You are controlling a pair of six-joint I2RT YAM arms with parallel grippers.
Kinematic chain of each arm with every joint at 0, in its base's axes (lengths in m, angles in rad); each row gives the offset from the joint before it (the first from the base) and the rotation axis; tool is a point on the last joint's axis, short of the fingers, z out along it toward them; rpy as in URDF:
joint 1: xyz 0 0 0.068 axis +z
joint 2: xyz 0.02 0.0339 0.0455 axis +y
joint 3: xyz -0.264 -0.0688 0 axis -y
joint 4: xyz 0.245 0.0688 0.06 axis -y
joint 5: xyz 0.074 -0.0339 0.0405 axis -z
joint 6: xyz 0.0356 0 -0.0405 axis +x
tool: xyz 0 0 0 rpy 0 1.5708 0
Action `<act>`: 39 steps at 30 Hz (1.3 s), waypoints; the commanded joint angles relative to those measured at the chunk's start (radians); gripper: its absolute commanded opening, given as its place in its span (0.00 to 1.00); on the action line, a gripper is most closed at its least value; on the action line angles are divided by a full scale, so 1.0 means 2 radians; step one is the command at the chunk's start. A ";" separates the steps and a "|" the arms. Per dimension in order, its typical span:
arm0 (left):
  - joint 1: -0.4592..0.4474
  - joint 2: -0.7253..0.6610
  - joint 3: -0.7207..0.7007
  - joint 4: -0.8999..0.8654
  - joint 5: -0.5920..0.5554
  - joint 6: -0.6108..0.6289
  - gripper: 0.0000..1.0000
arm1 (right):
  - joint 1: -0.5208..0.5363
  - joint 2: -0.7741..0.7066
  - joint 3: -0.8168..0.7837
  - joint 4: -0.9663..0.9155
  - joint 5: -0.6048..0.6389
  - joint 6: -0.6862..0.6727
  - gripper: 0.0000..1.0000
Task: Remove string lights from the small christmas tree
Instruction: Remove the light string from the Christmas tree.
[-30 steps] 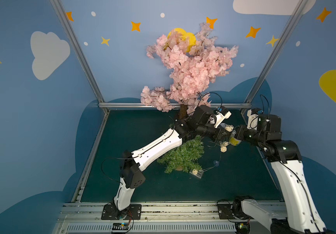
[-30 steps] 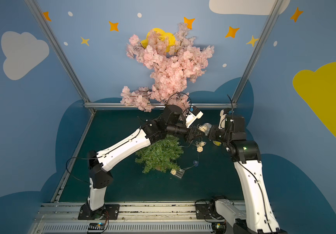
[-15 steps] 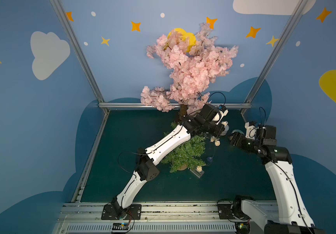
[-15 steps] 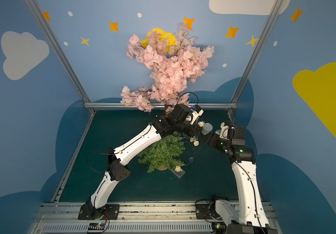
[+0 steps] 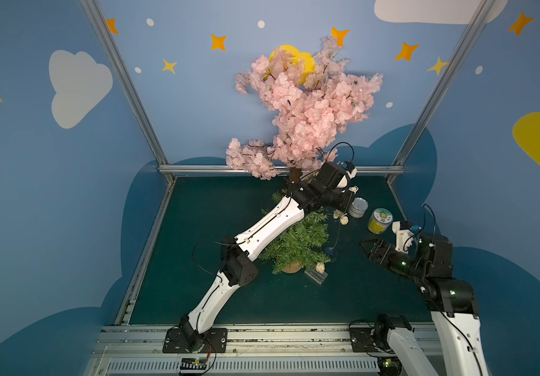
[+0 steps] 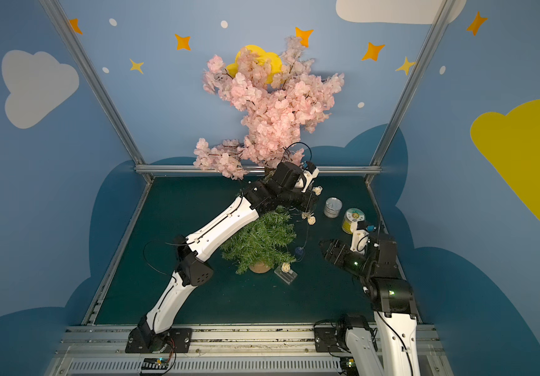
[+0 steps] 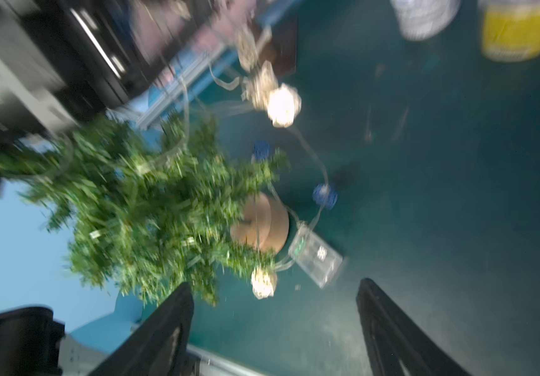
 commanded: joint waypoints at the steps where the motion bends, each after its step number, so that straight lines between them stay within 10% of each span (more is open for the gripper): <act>1: 0.001 0.014 0.006 0.004 0.005 -0.007 0.04 | 0.015 -0.033 -0.027 -0.004 -0.036 0.050 0.80; 13: -0.008 0.010 0.006 0.007 0.019 -0.008 0.05 | 0.058 -0.053 -0.204 0.165 -0.036 0.180 0.74; 29: -0.011 -0.006 0.004 0.001 0.025 0.003 0.08 | 0.128 0.096 -0.215 0.348 0.035 0.250 0.63; 36: -0.011 -0.019 0.005 -0.005 0.022 0.020 0.14 | 0.159 0.131 -0.197 0.369 0.080 0.251 0.19; 39: -0.011 -0.027 0.005 -0.019 0.010 0.034 0.40 | 0.162 0.120 -0.196 0.368 0.094 0.252 0.00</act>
